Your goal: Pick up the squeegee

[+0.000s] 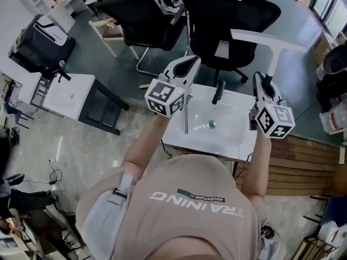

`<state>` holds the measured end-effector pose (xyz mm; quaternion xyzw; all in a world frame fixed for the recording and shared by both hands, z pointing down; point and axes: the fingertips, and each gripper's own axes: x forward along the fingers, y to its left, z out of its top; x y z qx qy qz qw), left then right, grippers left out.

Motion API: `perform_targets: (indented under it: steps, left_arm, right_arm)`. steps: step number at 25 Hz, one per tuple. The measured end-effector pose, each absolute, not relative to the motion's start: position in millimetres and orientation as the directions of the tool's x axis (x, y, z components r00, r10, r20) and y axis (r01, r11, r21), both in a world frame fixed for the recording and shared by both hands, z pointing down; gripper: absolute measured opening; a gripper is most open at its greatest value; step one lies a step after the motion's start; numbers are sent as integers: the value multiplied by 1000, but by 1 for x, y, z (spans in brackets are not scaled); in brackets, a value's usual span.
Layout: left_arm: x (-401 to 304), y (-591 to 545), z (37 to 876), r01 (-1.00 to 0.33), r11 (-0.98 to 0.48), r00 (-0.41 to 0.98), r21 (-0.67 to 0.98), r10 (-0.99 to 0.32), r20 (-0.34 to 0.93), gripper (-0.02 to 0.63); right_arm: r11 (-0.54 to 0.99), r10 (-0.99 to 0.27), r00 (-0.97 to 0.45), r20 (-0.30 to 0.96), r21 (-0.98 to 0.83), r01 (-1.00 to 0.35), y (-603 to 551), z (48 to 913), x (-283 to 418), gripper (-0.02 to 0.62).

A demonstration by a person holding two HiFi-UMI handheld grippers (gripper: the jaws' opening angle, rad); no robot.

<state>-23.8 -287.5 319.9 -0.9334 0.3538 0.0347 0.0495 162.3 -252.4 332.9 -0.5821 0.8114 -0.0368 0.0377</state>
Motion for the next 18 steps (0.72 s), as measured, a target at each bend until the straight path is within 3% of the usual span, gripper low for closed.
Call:
perform_targets:
  steps: [18]
  left_arm:
    - [-35, -285, 320, -680, -732, 733, -54, -673, -104, 12]
  right_arm:
    - [304, -952, -306, -4, -109, -946, -250, 330, 164, 29]
